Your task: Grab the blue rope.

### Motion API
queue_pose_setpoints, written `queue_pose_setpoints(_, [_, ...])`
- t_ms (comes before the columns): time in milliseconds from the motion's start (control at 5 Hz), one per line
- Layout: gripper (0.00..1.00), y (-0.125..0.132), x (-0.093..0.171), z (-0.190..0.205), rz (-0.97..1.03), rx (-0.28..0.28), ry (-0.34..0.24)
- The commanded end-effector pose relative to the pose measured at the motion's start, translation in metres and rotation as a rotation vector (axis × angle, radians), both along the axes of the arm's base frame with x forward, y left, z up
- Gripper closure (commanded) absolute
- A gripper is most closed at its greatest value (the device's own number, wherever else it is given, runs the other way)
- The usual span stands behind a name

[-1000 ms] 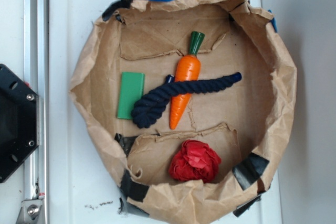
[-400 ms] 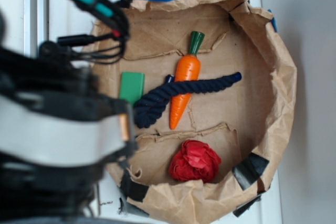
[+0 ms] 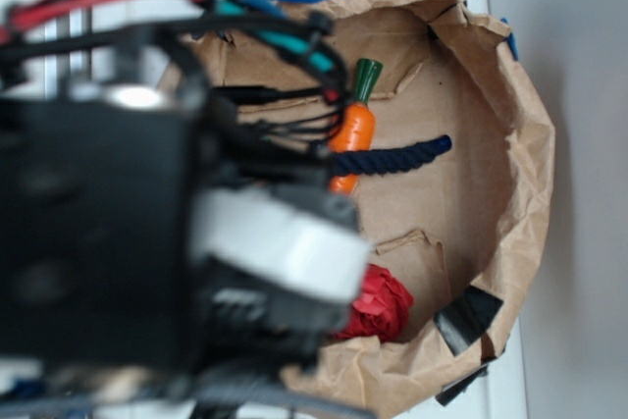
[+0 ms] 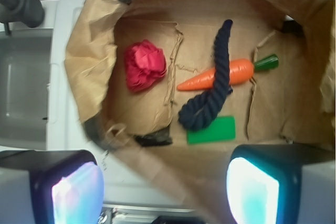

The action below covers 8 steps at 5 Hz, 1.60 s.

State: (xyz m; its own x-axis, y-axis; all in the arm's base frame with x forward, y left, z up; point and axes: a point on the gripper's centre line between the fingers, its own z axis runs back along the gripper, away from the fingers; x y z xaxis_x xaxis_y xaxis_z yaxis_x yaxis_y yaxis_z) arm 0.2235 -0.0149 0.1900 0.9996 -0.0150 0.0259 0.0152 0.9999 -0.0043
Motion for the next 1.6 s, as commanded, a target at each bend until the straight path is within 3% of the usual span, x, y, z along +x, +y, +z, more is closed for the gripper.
queue_pose_setpoints(0, [0.00, 0.014, 0.032, 0.015, -0.023, -0.021, -0.023])
queue_pose_setpoints(600, [0.00, 0.014, 0.032, 0.015, -0.023, -0.021, -0.023])
queue_pose_setpoints(800, [0.00, 0.046, 0.082, -0.023, -0.029, 0.004, 0.016])
queue_pose_setpoints(1000, [0.00, 0.059, 0.100, -0.044, -0.015, -0.007, 0.062])
queue_pose_setpoints(1200, [0.00, 0.064, 0.099, -0.059, -0.020, 0.003, 0.038])
queue_pose_setpoints(1400, [0.00, 0.053, 0.078, -0.060, -0.088, 0.014, 0.012])
